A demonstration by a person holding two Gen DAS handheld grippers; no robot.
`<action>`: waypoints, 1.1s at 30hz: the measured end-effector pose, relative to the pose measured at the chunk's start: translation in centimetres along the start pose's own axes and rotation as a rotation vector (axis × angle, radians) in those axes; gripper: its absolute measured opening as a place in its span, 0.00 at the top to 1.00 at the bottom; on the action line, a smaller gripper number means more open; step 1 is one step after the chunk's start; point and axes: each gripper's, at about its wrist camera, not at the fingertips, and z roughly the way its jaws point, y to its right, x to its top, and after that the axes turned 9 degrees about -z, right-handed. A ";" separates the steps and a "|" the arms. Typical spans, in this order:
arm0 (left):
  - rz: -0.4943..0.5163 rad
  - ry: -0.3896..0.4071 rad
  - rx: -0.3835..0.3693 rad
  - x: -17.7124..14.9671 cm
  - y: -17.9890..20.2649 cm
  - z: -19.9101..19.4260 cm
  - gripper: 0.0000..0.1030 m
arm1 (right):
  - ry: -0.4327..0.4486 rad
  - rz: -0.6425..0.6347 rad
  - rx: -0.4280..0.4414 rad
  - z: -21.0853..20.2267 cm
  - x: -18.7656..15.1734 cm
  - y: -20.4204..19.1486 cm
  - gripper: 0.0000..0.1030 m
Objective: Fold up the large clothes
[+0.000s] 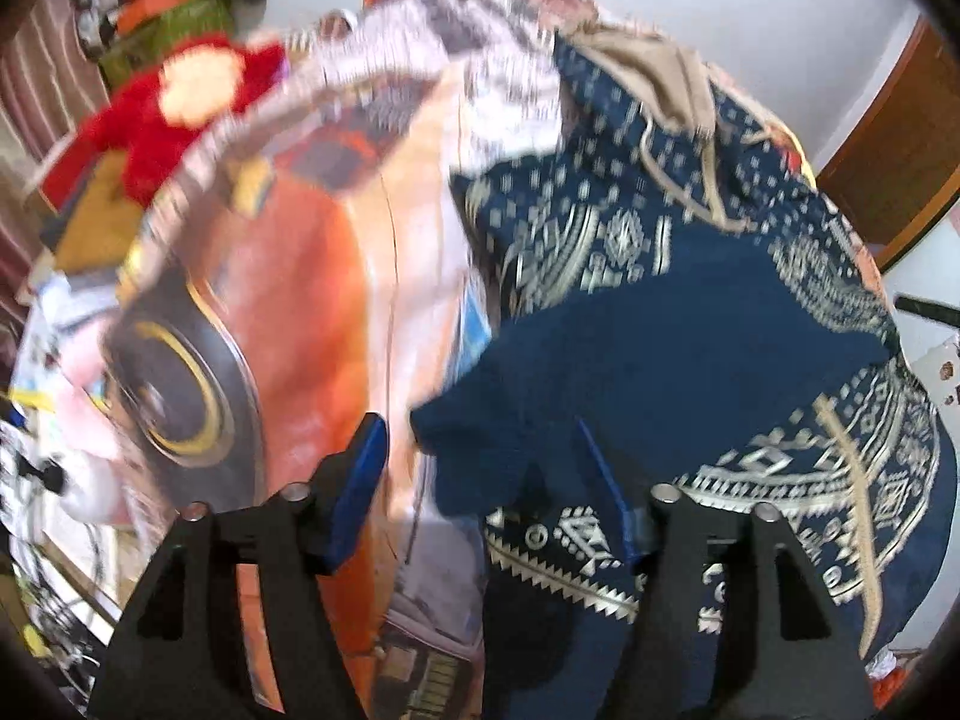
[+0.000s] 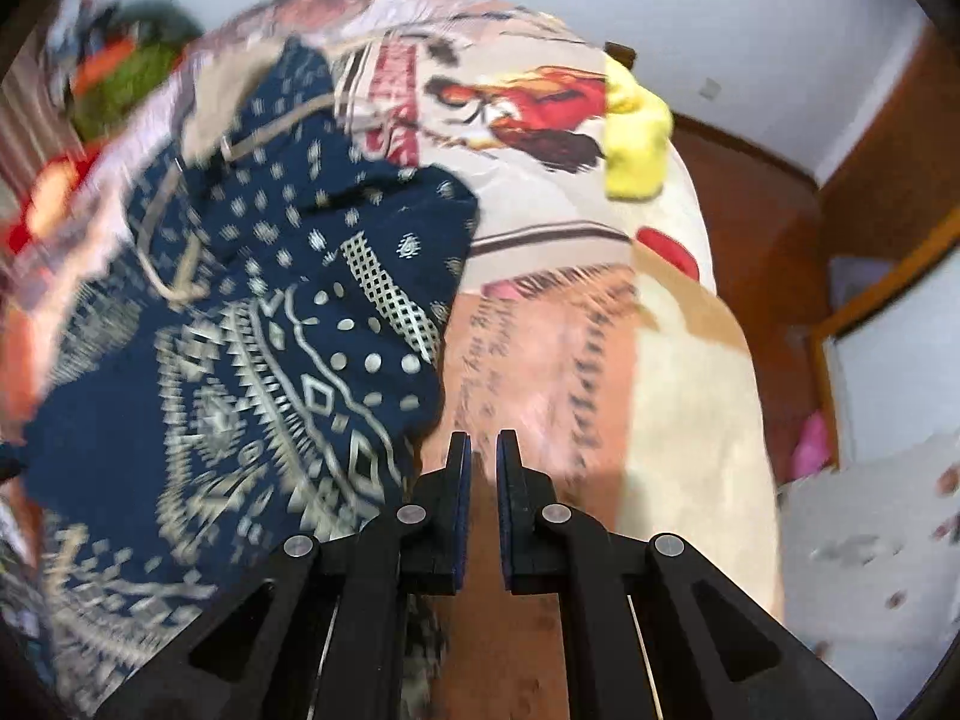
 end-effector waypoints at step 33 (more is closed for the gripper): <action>0.366 -0.141 -0.200 8.0 28.9 13.2 0.98 | 0.025 -0.376 0.018 1.8 -1.3 -5.2 0.97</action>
